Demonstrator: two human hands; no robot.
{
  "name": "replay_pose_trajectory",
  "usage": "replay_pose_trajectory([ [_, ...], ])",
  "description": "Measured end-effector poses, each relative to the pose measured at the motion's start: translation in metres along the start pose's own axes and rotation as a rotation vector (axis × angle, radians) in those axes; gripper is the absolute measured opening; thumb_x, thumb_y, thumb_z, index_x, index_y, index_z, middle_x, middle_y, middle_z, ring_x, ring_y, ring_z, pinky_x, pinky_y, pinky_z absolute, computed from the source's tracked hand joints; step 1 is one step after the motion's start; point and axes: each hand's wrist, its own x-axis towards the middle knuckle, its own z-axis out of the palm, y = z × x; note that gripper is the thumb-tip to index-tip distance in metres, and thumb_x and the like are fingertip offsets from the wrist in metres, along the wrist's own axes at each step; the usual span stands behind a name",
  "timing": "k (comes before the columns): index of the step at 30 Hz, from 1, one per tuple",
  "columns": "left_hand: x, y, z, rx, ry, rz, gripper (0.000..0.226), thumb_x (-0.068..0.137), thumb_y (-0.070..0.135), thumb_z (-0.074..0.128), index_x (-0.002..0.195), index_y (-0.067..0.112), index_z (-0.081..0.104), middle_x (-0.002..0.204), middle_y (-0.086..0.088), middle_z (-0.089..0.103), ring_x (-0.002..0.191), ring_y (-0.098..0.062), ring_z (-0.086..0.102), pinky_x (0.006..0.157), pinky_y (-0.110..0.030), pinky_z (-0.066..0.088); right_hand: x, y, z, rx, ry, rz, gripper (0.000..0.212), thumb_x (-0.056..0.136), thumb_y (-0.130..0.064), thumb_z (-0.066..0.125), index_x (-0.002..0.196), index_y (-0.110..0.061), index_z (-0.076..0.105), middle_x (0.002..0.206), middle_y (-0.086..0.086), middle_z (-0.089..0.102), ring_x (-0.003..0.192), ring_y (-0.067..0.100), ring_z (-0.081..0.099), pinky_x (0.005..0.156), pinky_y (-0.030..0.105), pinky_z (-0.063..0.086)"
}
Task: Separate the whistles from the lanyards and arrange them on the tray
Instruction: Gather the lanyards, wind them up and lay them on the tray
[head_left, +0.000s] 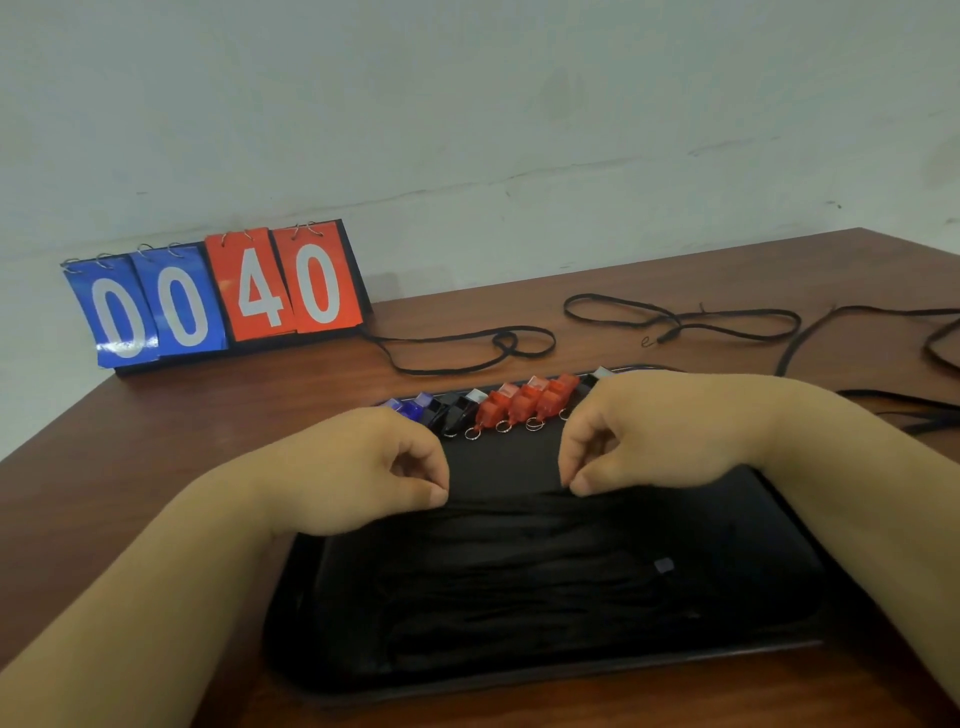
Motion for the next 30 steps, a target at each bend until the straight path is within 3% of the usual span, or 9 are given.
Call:
replay_pose_trajectory([
  [4, -0.005, 0.003, -0.003, -0.073, -0.105, 0.036, 0.007, 0.094, 0.033, 0.073, 0.091, 0.037, 0.077, 0.090, 0.022, 0.074, 0.086, 0.002, 0.069, 0.077, -0.016, 0.051, -0.002, 0.000, -0.003, 0.071, -0.121, -0.032, 0.011, 0.093, -0.026, 0.072, 0.101, -0.031, 0.078, 0.089, -0.011, 0.076, 0.080, 0.006, 0.071, 0.074, 0.015, 0.053],
  [9, -0.005, 0.005, -0.001, -0.109, -0.135, 0.064, 0.008, 0.092, 0.028, 0.076, 0.089, 0.034, 0.079, 0.089, 0.018, 0.075, 0.086, -0.003, 0.071, 0.082, -0.022, 0.055, -0.003, -0.002, -0.004, 0.105, -0.248, -0.045, 0.013, 0.095, -0.020, 0.070, 0.103, -0.027, 0.077, 0.083, -0.019, 0.073, 0.077, 0.004, 0.067, 0.076, 0.015, 0.054],
  [14, -0.007, 0.007, -0.001, -0.140, -0.186, 0.108, 0.007, 0.091, 0.024, 0.077, 0.091, 0.030, 0.080, 0.089, 0.019, 0.075, 0.085, -0.004, 0.072, 0.080, -0.020, 0.054, -0.003, -0.002, -0.006, 0.103, -0.256, -0.058, 0.014, 0.094, -0.019, 0.071, 0.107, -0.023, 0.076, 0.102, -0.003, 0.076, 0.096, 0.021, 0.071, 0.092, 0.031, 0.058],
  [17, -0.008, 0.007, -0.002, -0.133, -0.192, 0.115, 0.007, 0.092, 0.024, 0.077, 0.094, 0.029, 0.081, 0.092, 0.019, 0.075, 0.087, -0.004, 0.072, 0.081, -0.020, 0.054, -0.003, -0.002, -0.005, 0.124, -0.263, -0.056, 0.014, 0.093, -0.020, 0.073, 0.106, -0.025, 0.076, 0.093, -0.010, 0.075, 0.090, 0.012, 0.071, 0.086, 0.024, 0.058],
  [20, -0.008, 0.007, -0.003, -0.112, -0.187, 0.101, 0.008, 0.093, 0.026, 0.075, 0.097, 0.031, 0.080, 0.094, 0.021, 0.075, 0.090, -0.002, 0.071, 0.083, -0.019, 0.054, -0.002, -0.002, -0.005, 0.128, -0.230, -0.048, 0.014, 0.091, -0.022, 0.075, 0.104, -0.026, 0.077, 0.083, -0.020, 0.073, 0.080, -0.003, 0.068, 0.076, 0.011, 0.052],
  [24, -0.006, 0.006, -0.004, -0.100, -0.137, 0.081, 0.008, 0.094, 0.031, 0.073, 0.097, 0.035, 0.079, 0.096, 0.019, 0.076, 0.094, -0.001, 0.071, 0.088, -0.023, 0.055, -0.003, 0.001, -0.007, 0.118, -0.097, -0.044, 0.012, 0.087, -0.028, 0.080, 0.099, -0.031, 0.078, 0.082, -0.021, 0.073, 0.077, -0.005, 0.066, 0.072, 0.010, 0.049],
  [27, -0.002, 0.006, -0.004, -0.122, -0.001, 0.066, 0.007, 0.093, 0.032, 0.073, 0.095, 0.035, 0.079, 0.092, 0.020, 0.075, 0.088, 0.000, 0.070, 0.081, -0.018, 0.052, -0.004, 0.005, -0.013, 0.100, 0.031, -0.031, 0.010, 0.086, -0.033, 0.081, 0.095, -0.034, 0.077, 0.084, -0.022, 0.072, 0.076, -0.005, 0.065, 0.069, 0.011, 0.047],
  [30, 0.009, 0.011, -0.009, -0.072, 0.174, 0.074, 0.005, 0.092, 0.032, 0.074, 0.089, 0.035, 0.077, 0.085, 0.023, 0.072, 0.080, 0.001, 0.067, 0.072, -0.015, 0.047, -0.005, 0.015, -0.022, 0.138, 0.200, 0.015, 0.010, 0.084, -0.032, 0.082, 0.091, -0.035, 0.076, 0.085, -0.011, 0.075, 0.071, -0.001, 0.066, 0.066, 0.011, 0.044],
])
